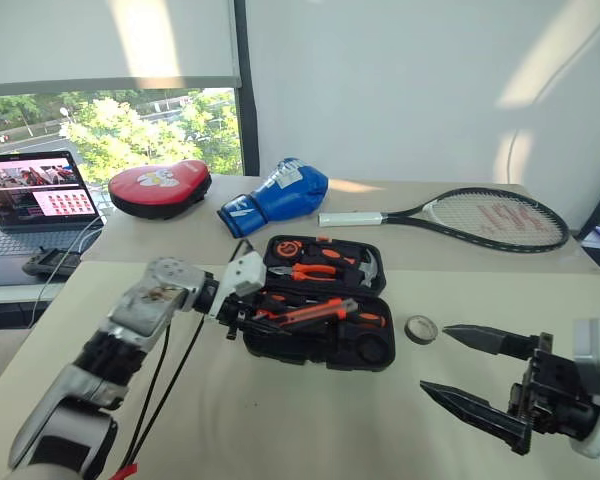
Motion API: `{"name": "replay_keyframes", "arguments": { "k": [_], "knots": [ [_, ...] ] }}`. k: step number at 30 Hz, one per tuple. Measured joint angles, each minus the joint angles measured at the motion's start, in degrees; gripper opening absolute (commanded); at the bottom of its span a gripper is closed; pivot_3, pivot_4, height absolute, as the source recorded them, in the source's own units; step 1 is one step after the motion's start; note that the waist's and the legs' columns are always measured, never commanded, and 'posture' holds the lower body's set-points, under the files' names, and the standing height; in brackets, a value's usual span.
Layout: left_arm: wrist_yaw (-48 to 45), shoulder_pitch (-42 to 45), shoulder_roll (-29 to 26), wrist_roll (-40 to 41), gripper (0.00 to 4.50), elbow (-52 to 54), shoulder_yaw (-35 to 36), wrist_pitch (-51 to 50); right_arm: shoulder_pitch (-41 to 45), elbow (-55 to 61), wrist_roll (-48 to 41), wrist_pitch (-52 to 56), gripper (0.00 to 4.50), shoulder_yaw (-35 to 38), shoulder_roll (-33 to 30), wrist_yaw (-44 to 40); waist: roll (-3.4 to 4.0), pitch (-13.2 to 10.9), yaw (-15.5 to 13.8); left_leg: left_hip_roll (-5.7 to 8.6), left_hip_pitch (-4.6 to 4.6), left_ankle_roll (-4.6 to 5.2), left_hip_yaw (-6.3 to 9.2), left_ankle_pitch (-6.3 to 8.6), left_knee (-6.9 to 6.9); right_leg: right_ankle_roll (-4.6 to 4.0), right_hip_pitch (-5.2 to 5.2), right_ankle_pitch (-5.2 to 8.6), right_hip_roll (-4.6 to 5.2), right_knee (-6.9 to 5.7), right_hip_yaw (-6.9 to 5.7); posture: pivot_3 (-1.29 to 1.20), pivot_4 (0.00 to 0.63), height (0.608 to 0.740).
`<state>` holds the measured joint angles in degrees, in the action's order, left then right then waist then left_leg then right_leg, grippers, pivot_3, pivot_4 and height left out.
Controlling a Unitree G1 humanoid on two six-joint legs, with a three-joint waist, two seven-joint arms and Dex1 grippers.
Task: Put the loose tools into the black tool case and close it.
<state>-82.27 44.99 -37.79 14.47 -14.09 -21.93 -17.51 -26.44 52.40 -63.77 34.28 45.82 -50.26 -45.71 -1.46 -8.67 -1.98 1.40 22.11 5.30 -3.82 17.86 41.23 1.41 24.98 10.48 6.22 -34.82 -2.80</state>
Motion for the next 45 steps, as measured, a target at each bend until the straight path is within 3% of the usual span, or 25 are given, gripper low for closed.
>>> {"name": "replay_keyframes", "arguments": {
  "k": [12,19,21,26,30,34,37,38,42,44,45],
  "knots": [
    [-7.33,6.75,5.49,-10.36,1.77,-19.03,-3.67,21.08,0.52,-3.35,0.48,0.0,4.5,2.13,-2.02,-4.28,0.0,0.0,-0.33,-0.05,0.22,0.32,0.03,0.19,0.47,0.17,-0.02,-0.06,0.23,-0.04,-0.08,0.0,0.15,0.74],
    [-8.22,8.56,9.05,-12.21,1.77,-23.53,-3.58,25.09,0.28,-3.3,0.66,0.0,4.5,2.17,-2.0,-4.31,0.0,0.0,-0.34,-0.05,0.21,0.34,0.04,0.2,0.51,0.22,-0.04,-0.09,0.24,-0.05,-0.08,0.0,0.15,0.74],
    [-8.64,8.73,9.45,-12.23,2.77,-24.57,-3.22,25.27,0.22,-3.25,0.68,0.0,4.5,2.17,-1.99,-4.29,0.0,0.0,-0.35,-0.05,0.22,0.34,0.04,0.2,0.51,0.23,-0.04,-0.08,0.24,-0.05,-0.09,0.0,0.15,0.74],
    [-8.35,9.15,10.47,-12.15,4.25,-26.07,-1.56,24.2,-1.1,-2.23,0.75,0.0,4.5,2.32,-1.22,-4.25,0.0,0.0,-0.31,-0.05,0.26,0.37,0.04,0.22,0.51,0.3,-0.02,-0.04,0.24,-0.04,-0.1,0.0,0.15,0.74],
    [-9.08,8.45,9.42,-6.93,4.25,-19.4,2.44,11.41,-1.98,-1.69,1.0,0.0,4.5,2.63,-0.65,-4.15,-0.01,-0.01,-0.05,-0.06,0.47,0.31,0.04,0.19,0.58,0.33,0.16,-0.03,0.2,-0.09,-0.1,0.0,0.15,0.74],
    [-6.49,8.08,7.88,-1.9,3.12,-11.93,7.9,-0.32,-2.01,-1.4,1.63,-0.04,4.5,2.7,-0.09,-3.92,-0.01,-0.01,-0.08,-0.06,0.43,0.25,0.06,0.15,0.59,0.37,0.14,0.0,0.2,-0.11,-0.09,0.0,0.15,0.74],
    [5.01,-0.02,10.05,1.5,2.31,-1.37,14.15,-9.25,-1.36,-1.02,1.83,-0.15,4.5,1.99,0.27,-2.67,0.07,0.03,-0.16,-0.04,0.09,0.27,0.1,0.18,0.58,0.44,-0.21,0.04,0.3,-0.1,0.06,0.0,0.15,0.74],
    [7.8,-2.56,11.16,1.46,1.76,-0.21,14.22,-9.92,-1.32,-0.99,1.85,-0.15,4.5,1.88,0.33,-2.5,0.05,0.03,-0.23,-0.04,0.11,0.25,0.14,0.17,0.58,0.44,-0.24,0.04,0.32,-0.1,0.15,0.0,0.15,0.74],
    [18.46,-11.73,14.41,-0.21,0.47,5.15,13.93,-10.26,-0.99,-0.82,1.91,-0.15,4.5,1.62,0.32,-1.69,-0.01,-0.01,-0.37,-0.04,0.14,-0.09,0.18,-0.01,0.58,0.41,-0.19,-0.01,0.43,-0.1,0.21,0.0,0.15,0.74],
    [22.0,-14.28,14.49,-2.19,0.02,6.67,13.1,-9.83,-0.9,-0.7,1.91,-0.15,4.5,1.37,0.32,-1.45,0.0,-0.01,-0.34,-0.04,0.12,-0.08,0.19,0.01,0.55,0.38,-0.18,-0.02,0.61,-0.1,0.23,0.0,0.15,0.74],
    [22.83,-14.98,14.24,-3.09,0.02,7.67,12.54,-8.68,-0.96,-0.68,1.91,-0.15,4.5,1.31,0.32,-1.43,0.0,0.0,-0.34,-0.04,0.1,-0.07,0.19,0.02,0.54,0.38,-0.17,-0.02,0.63,-0.12,0.24,0.0,0.15,0.74]
  ]
}}
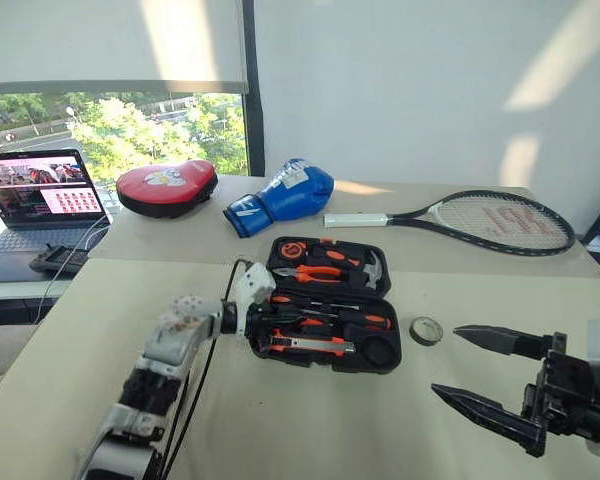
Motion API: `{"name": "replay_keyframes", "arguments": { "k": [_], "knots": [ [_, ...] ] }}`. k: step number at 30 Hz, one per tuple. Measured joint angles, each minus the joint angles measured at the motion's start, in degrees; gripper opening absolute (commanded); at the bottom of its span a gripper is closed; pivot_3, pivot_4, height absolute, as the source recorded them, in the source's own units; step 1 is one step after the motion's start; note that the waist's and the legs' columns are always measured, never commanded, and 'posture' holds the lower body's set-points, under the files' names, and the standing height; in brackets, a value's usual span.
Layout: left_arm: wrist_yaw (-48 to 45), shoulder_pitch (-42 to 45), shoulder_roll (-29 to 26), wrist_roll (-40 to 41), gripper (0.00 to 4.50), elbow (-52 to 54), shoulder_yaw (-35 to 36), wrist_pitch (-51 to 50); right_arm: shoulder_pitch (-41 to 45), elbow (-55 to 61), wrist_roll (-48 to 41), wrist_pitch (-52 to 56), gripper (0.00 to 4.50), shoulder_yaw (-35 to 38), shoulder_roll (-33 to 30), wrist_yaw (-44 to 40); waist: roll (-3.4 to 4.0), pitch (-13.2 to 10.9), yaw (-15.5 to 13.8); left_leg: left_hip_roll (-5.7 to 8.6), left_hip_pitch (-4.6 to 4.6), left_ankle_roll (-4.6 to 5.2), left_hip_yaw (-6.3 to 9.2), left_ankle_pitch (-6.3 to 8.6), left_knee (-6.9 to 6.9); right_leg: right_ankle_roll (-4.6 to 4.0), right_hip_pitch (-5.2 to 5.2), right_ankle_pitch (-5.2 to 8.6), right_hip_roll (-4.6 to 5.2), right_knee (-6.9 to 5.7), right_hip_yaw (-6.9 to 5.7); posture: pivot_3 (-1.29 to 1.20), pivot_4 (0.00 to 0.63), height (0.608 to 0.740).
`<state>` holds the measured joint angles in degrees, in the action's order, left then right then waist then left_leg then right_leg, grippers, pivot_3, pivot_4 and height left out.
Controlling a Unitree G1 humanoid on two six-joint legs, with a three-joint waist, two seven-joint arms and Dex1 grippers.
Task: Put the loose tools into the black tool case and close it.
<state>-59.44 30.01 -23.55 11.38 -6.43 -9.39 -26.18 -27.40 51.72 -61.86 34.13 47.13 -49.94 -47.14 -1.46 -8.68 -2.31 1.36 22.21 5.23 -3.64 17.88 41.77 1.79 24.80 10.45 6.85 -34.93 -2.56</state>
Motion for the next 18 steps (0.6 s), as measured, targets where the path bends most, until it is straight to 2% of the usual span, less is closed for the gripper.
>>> {"name": "replay_keyframes", "arguments": {
  "k": [4,11,18],
  "knots": [
    [1.6,-1.68,-2.52,-3.89,0.02,3.11,-3.31,3.91,-0.04,0.16,-0.01,0.0,4.5,-0.26,-0.03,0.09,0.18,0.12,0.12,-0.02,-0.27,-0.06,0.01,0.09,-0.12,-0.05,-0.17,0.0,0.02,0.04,0.01,0.0,0.15,0.74],
    [2.49,-2.63,-5.35,-11.84,0.02,0.46,-8.51,19.15,0.09,0.76,-0.08,0.02,4.5,-0.43,-0.68,1.46,0.86,0.68,0.21,-0.03,-1.0,0.18,-0.07,0.3,-0.75,-0.12,-0.67,0.06,0.07,0.5,0.04,0.0,0.15,0.74],
    [3.46,-3.74,-4.95,-12.79,0.02,-5.47,-9.1,33.0,0.6,1.18,-0.19,0.05,4.5,-1.4,-1.38,2.62,1.35,1.58,0.1,-0.08,-1.05,0.15,-0.09,0.29,-1.01,-0.14,-0.73,0.07,0.04,0.81,-0.02,0.0,0.15,0.74]
  ]
}}
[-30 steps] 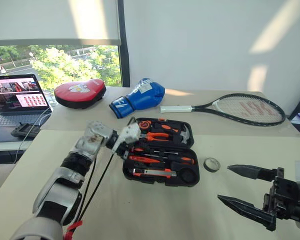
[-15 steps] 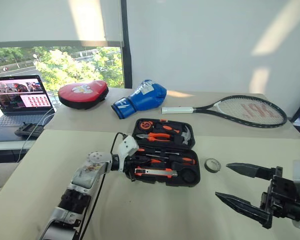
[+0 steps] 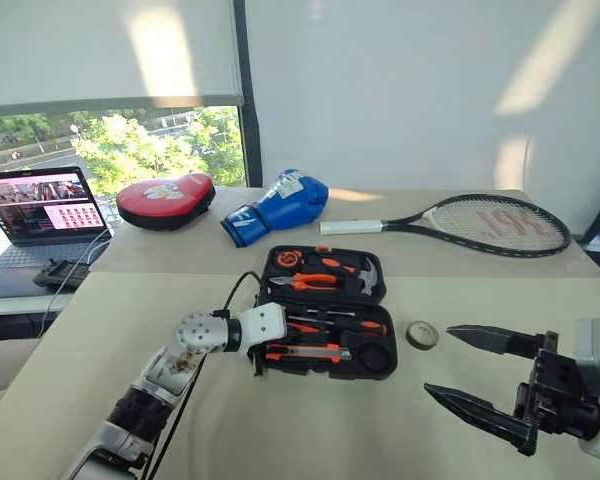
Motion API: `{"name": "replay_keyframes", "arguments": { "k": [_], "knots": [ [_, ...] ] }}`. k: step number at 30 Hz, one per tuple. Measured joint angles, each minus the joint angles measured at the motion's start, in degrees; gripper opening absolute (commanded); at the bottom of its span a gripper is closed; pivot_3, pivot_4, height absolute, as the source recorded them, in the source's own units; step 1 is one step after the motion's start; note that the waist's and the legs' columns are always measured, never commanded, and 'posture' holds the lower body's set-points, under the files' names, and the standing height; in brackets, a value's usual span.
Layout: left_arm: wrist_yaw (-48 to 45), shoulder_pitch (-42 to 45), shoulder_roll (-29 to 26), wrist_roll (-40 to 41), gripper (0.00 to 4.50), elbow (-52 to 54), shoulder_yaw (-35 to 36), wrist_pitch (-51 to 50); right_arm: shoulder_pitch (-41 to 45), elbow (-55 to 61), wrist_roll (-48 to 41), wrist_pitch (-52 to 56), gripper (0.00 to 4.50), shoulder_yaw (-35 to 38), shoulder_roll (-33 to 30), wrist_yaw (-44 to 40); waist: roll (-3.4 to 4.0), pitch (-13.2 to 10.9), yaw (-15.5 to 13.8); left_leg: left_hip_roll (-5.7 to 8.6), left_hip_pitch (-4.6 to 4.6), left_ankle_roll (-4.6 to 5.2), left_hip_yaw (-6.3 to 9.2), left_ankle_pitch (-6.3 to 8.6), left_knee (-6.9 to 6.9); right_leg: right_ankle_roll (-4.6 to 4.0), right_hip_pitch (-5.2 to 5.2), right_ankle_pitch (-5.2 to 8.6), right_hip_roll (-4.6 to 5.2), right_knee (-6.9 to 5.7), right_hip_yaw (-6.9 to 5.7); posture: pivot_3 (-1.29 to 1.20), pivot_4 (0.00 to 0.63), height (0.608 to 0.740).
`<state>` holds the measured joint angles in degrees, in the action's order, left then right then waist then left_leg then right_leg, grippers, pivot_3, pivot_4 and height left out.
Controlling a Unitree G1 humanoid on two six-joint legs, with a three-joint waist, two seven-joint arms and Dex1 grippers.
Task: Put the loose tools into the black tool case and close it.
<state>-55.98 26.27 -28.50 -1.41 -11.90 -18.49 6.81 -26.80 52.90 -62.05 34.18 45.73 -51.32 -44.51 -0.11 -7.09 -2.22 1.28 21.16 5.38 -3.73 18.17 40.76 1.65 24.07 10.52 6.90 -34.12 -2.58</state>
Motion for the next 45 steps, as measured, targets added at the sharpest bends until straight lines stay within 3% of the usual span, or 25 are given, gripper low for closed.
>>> {"name": "replay_keyframes", "arguments": {
  "k": [4,6,10,11,13,17,23,25,28,35,39,45],
  "knots": [
    [-2.79,-0.12,1.59,8.48,0.02,-0.86,4.4,-6.54,0.19,-0.14,0.21,0.0,4.5,-0.34,-0.05,0.06,-0.02,-0.02,0.17,-0.09,0.04,-0.02,0.0,-0.03,0.02,-0.02,0.05,0.01,-0.08,-0.01,0.0,0.0,0.15,0.74],
    [-5.57,-0.17,1.47,14.54,0.02,1.47,6.07,-15.48,0.79,-0.53,0.3,0.0,4.5,-0.67,-0.4,0.04,-0.23,-0.16,0.23,-0.14,0.18,-0.04,-0.01,-0.04,0.1,-0.02,0.13,0.01,-0.24,-0.02,0.01,0.0,0.15,0.74],
    [-9.76,1.04,-3.89,27.27,0.02,9.89,10.98,-34.51,3.81,-3.35,1.05,1.44,4.5,-3.26,-2.92,1.7,-0.68,-0.53,0.67,-0.16,0.35,-0.39,0.04,-0.25,0.2,-0.02,0.22,0.01,-0.42,-0.05,0.0,0.0,0.15,0.74],
    [-10.39,1.64,-5.62,29.24,0.52,11.57,12.26,-37.42,4.85,-4.37,1.49,1.79,4.5,-4.1,-3.53,2.56,-0.72,-0.58,0.73,-0.13,0.36,-0.54,0.03,-0.34,0.19,-0.02,0.21,0.01,-0.43,-0.04,0.0,0.0,0.15,0.74],
    [-12.02,2.29,-10.29,31.99,0.96,14.93,14.8,-41.36,8.71,-6.7,4.59,2.96,4.5,-7.41,-5.77,5.51,-0.79,-0.67,1.07,-0.09,0.37,-0.54,0.01,-0.33,0.19,-0.02,0.21,0.01,-0.47,-0.01,0.01,0.0,0.15,0.74],
    [-14.2,0.43,-18.28,38.16,2.49,19.89,21.25,-48.68,17.1,-11.93,7.89,8.52,4.5,-15.53,-9.85,11.92,-0.94,-0.9,1.53,-0.11,0.43,-0.59,0.0,-0.36,0.15,-0.05,0.29,0.03,-0.46,0.02,-0.03,0.0,0.15,0.74],
    [-15.82,-6.37,-24.89,45.83,4.44,32.84,26.15,-54.7,29.19,-21.43,9.97,16.88,4.5,-28.77,-13.55,12.56,-0.88,-1.04,1.38,-0.04,0.62,-0.6,0.03,-0.37,0.17,-0.06,0.37,0.08,-0.47,0.07,-0.19,0.0,0.15,0.74],
    [-14.07,-7.23,-24.9,48.42,4.44,37.29,27.2,-55.89,34.75,-26.08,13.85,18.68,4.5,-35.54,-13.63,12.22,-0.84,-1.11,1.18,0.01,0.7,-0.6,0.04,-0.37,0.2,-0.07,0.39,0.09,-0.46,0.08,-0.23,0.0,0.15,0.74],
    [-10.03,-7.88,-23.06,50.61,4.5,41.0,27.94,-56.23,40.68,-30.76,19.45,18.96,3.85,-44.01,-13.32,10.6,-0.76,-1.18,1.18,0.03,0.7,-0.6,0.04,-0.37,0.19,-0.06,0.39,0.09,-0.49,0.06,-0.25,0.0,0.15,0.74],
    [-3.71,-11.25,-21.39,53.05,4.5,45.34,28.79,-56.77,50.56,-42.21,33.94,17.34,3.85,-58.83,-9.36,5.64,-0.72,-1.24,1.54,0.04,0.68,-0.7,0.01,-0.43,0.19,-0.05,0.4,0.08,-0.7,0.03,-0.47,0.0,0.15,0.74],
    [-2.93,-11.99,-21.41,53.13,4.5,46.04,28.76,-55.79,54.32,-46.36,38.66,15.52,2.84,-61.62,-6.03,2.67,-0.71,-1.24,1.57,0.04,0.63,-0.73,0.02,-0.45,0.2,-0.05,0.34,0.08,-0.73,0.02,-0.51,0.0,0.15,0.74],
    [-2.71,-12.96,-21.41,53.0,4.5,46.13,28.64,-54.53,56.7,-50.75,44.24,10.84,0.73,-64.79,-2.99,-2.76,-0.68,-1.26,1.51,0.06,0.62,-0.77,0.04,-0.47,0.2,-0.04,0.33,0.08,-0.74,0.01,-0.59,0.0,0.15,0.74]
  ]
}}
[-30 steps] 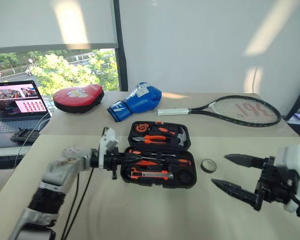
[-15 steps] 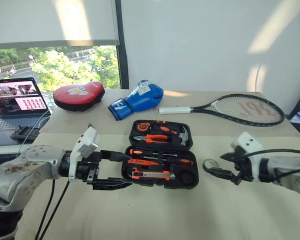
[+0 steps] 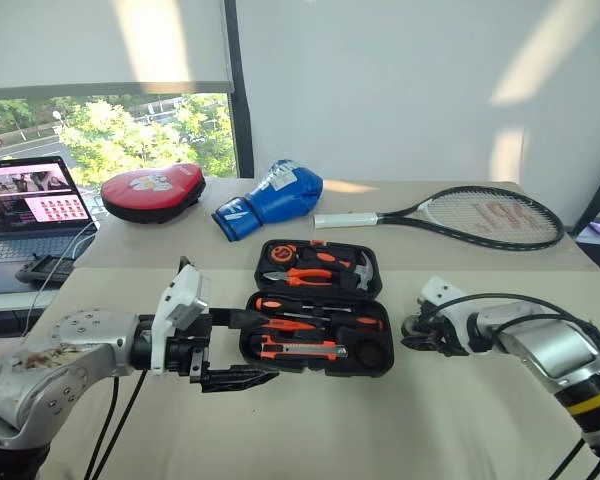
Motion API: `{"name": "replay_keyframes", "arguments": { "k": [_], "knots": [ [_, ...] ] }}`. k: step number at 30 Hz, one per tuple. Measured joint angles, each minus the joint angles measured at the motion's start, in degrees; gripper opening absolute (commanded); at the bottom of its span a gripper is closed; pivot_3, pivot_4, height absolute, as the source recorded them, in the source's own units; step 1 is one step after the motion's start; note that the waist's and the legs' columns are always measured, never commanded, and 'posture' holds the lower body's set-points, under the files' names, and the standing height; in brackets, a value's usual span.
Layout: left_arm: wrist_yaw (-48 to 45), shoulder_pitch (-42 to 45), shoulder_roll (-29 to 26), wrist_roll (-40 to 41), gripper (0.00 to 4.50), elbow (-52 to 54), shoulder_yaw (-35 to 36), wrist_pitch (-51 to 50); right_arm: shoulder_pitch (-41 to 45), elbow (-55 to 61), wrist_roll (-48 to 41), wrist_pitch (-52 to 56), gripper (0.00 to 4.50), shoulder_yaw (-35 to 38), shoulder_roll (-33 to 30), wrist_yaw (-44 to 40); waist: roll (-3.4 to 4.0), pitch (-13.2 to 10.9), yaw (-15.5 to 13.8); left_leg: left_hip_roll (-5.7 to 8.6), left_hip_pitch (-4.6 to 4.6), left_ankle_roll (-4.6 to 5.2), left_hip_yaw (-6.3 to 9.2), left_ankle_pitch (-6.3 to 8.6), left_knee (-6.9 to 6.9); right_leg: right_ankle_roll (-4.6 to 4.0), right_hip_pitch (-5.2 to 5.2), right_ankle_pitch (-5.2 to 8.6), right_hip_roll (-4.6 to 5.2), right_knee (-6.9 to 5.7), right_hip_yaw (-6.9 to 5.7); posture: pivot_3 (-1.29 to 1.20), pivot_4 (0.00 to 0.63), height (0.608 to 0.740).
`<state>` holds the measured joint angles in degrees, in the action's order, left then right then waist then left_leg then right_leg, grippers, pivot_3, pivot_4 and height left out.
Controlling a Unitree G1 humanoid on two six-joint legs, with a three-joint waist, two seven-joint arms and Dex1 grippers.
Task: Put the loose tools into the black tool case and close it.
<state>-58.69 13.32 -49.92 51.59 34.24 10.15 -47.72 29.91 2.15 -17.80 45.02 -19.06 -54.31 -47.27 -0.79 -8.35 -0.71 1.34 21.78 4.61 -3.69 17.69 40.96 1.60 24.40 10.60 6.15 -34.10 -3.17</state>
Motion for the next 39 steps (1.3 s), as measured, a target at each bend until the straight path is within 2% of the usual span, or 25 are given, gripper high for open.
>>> {"name": "replay_keyframes", "arguments": {
  "k": [2,7,10,13,15,18,20,31,38,39],
  "knots": [
    [-0.04,-0.01,0.0,-0.08,4.5,-0.03,-0.01,0.63,-0.07,0.31,0.75,-0.32,0.06,0.05,-0.11,-1.35,0.02,-0.01,0.0,0.01,0.01,0.0,0.0,0.0,0.0,0.0,0.0,0.0,0.01,0.0,0.0,0.0,0.15,0.74],
    [-0.17,-0.38,-0.01,-0.82,4.5,-0.35,-0.28,1.56,-2.9,9.47,-2.43,2.51,0.06,5.01,-4.59,-5.95,0.31,-0.22,0.01,0.0,0.05,-0.02,0.02,-0.01,-0.01,0.01,0.03,0.0,0.03,0.01,-0.03,0.0,0.15,0.74],
    [-0.25,-0.74,-0.01,-1.35,4.5,-0.53,-0.49,1.77,-3.03,21.08,-8.36,7.06,0.06,8.45,-6.67,-9.63,0.45,-0.32,0.18,-0.13,0.0,-0.13,0.04,-0.06,-0.03,0.01,0.02,0.0,-0.03,0.0,-0.06,0.0,0.15,0.74],
    [-0.32,-0.89,0.02,-2.02,4.5,-0.7,-1.11,2.7,-1.79,27.12,-10.4,10.52,0.06,7.81,-5.21,-9.56,0.42,-0.34,0.19,-0.14,-0.05,-0.18,0.08,-0.08,-0.02,-0.03,-0.01,-0.02,-0.03,-0.03,-0.09,0.0,0.15,0.74],
    [-0.48,-1.0,0.02,-2.13,4.5,-1.14,-1.6,3.09,-0.33,29.07,-9.55,12.05,0.06,4.23,-1.82,-7.6,0.41,-0.35,0.15,-0.13,-0.05,-0.19,0.08,-0.08,-0.02,-0.07,-0.01,-0.05,-0.01,-0.04,-0.08,0.0,0.15,0.74],
    [-0.69,-0.97,0.0,-2.38,4.5,-1.41,-2.08,3.57,0.22,28.72,-6.68,12.2,0.06,-2.45,0.93,-6.24,0.42,-0.37,-0.04,-0.04,-0.01,-0.18,0.1,-0.08,0.0,-0.09,0.02,-0.06,0.03,-0.08,-0.09,0.0,0.15,0.74],
    [-0.76,-0.92,-0.05,-2.51,4.5,-1.6,-2.12,3.72,1.65,27.83,-4.67,11.82,0.06,-4.09,1.16,-6.24,0.39,-0.36,-0.07,-0.02,-0.08,-0.17,0.1,-0.09,0.02,-0.1,-0.07,-0.07,0.04,-0.06,-0.09,0.0,0.15,0.74],
    [1.18,-0.89,-0.07,-2.18,4.5,-1.19,-2.23,3.53,4.47,20.48,1.83,7.9,0.06,-8.76,1.02,-9.38,0.28,-0.38,-0.05,-0.01,-0.27,-0.17,0.11,-0.09,0.02,-0.1,-0.19,-0.07,0.05,-0.11,-0.08,0.0,0.15,0.74],
    [2.23,-0.57,-0.07,-1.95,4.5,-1.1,-2.41,3.15,5.58,16.85,3.57,5.57,2.44,-8.44,1.39,-11.69,0.27,-0.38,-0.13,-0.02,-0.26,-0.19,0.14,-0.09,-0.01,-0.1,-0.2,-0.07,0.04,-0.07,-0.17,0.0,0.15,0.74],
    [2.27,-0.56,-0.07,-1.95,4.5,-1.11,-2.41,3.13,5.31,16.83,3.57,5.52,2.44,-7.83,1.39,-11.72,0.27,-0.38,-0.18,-0.02,-0.23,-0.19,0.16,-0.09,-0.01,-0.1,-0.19,-0.07,0.05,-0.05,-0.18,0.0,0.15,0.74]
  ]
}}
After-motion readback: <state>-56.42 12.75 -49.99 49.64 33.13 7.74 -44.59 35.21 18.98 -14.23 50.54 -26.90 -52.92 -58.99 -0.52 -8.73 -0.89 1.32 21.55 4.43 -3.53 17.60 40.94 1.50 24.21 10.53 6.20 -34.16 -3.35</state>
